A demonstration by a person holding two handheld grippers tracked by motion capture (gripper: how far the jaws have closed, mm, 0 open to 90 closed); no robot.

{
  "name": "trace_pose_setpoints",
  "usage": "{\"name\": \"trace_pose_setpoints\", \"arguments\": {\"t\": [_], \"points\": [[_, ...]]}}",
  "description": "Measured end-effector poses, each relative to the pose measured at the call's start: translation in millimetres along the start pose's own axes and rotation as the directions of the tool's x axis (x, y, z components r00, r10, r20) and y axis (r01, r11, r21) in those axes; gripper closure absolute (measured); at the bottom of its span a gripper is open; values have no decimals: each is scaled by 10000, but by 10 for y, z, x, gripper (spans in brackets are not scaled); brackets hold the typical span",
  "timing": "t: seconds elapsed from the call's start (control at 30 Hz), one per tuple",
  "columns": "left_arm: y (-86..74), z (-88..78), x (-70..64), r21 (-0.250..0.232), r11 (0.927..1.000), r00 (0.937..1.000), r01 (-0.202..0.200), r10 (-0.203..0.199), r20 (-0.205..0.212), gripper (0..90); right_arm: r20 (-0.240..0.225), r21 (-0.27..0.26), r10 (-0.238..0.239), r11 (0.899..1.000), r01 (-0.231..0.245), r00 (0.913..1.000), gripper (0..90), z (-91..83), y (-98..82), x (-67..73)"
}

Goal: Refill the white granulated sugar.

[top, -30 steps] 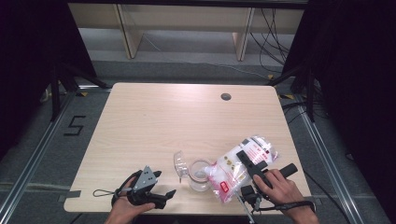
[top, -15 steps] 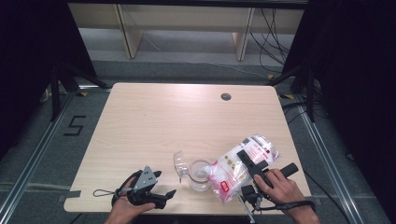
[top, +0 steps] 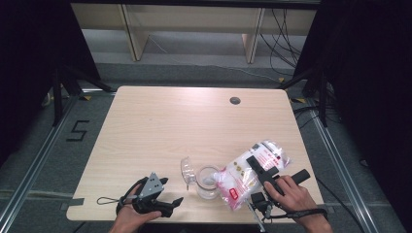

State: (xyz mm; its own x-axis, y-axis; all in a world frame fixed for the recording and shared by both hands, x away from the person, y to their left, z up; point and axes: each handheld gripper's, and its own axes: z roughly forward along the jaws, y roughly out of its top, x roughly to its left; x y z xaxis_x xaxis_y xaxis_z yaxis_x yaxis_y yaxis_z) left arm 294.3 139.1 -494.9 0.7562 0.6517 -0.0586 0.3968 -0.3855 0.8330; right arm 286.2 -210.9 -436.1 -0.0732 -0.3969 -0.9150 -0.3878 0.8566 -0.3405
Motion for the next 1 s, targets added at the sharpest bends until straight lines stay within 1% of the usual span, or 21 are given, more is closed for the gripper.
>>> {"name": "trace_pose_setpoints", "arguments": {"t": [0.07, 0.1, 0.13, 0.17, 0.2, 0.23, 0.33, 0.37, 0.4, 0.43, 0.47, 0.53, 0.57, 0.63, 0.77, 0.87, 0.9, 0.93, 0.97, 1.0], "points": [[-2, 4, -4, -60, 10000, 10000, 73, -73, 8, 165, 34, -30, -44, 10000, 44, 10000, 551, 1, -2, -10], [-2, -2, 2, 31, 10000, 10000, -9, 9, -24, 165, 66, -28, -101, 9999, 101, 9999, 552, -3, -1, -16], [-2, -2, 2, 31, 10000, 10000, -9, 9, -24, 165, 66, -28, -101, 9999, 101, 9999, 552, -3, -1, -16], [-4, 6, -1, -24, 10000, 10000, 56, -56, 20, 165, 7, 46, -28, 10000, 28, 10000, 552, -13, 0, -21], [-6, 9, 2, -41, 10000, 10000, 36, -36, 9, 165, 60, 17, 12, 10000, -12, 10000, 552, -14, 0, -21], [-2, 1, 4, 34, 10000, 10000, -59, 59, -20, 165, 66, 5, 9, 10000, -9, 10000, 552, -15, 1, -25], [-3, 4, 2, 11, 10000, 10000, 17, -17, 7, 165, 102, 5, 1, 10000, -1, 9999, 552, -19, 5, -24], [-4, 3, 1, 9, 10000, 10000, 13, -13, 5, 165, 207, -296, -551, 9980, 557, 9983, 552, -1, 10, -64], [-7, 9, 2, -38, 10000, 10000, 30, -30, 0, 165, 156, -301, -666, 9973, 670, 9977, 553, 1, 13, -72], [-4, 2, -1, 23, 10000, 10000, 24, -23, -42, 164, 196, -276, -617, 9977, 622, 9979, 553, -1, 13, -66], [-5, 7, -1, -29, 10000, 10000, 63, -63, 19, 165, 174, -223, -547, 9982, 551, 9983, 553, -4, 12, -59], [-5, 4, -2, -10, 10000, 10000, 68, -68, 17, 165, 121, -229, -611, 9979, 614, 9981, 554, -2, 13, -65], [-3, 2, 5, 24, 10000, 10000, -8, 8, 6, 165, 119, -212, -584, 9981, 586, 9982, 554, -2, 13, -62], [-3, 2, 5, 21, 10000, 10000, -25, 25, 5, 165, 159, -189, -544, 9983, 547, 9984, 554, 1, 13, -55], [-7, 9, 3, -40, 10000, 10000, 23, -23, 3, 165, 152, -150, -508, 9986, 510, 9986, 555, 0, 13, -46], [-5, 4, 1, -28, 10000, 10000, 17, -17, 1, 165, 164, -151, -559, 9983, 561, 9983, 556, 1, 17, -48], [-5, 5, 4, -45, 10000, 10000, -25, 25, 11, 165, 173, -239, -730, 9970, 734, 9972, 556, 5, 19, -63], [-5, 5, 4, -45, 10000, 10000, -25, 25, 11, 165, 173, -239, -730, 9970, 734, 9972, 556, 5, 19, -63], [-4, 4, 5, -25, 10000, 10000, -15, 15, 7, 165, 35, 41, -280, 9996, 280, 9996, 556, -13, 18, -32], [-4, 4, 4, -22, 10000, 10000, -12, 12, 3, 165, 51, 57, -260, 9996, 259, 9996, 556, -14, 19, -30]]}}
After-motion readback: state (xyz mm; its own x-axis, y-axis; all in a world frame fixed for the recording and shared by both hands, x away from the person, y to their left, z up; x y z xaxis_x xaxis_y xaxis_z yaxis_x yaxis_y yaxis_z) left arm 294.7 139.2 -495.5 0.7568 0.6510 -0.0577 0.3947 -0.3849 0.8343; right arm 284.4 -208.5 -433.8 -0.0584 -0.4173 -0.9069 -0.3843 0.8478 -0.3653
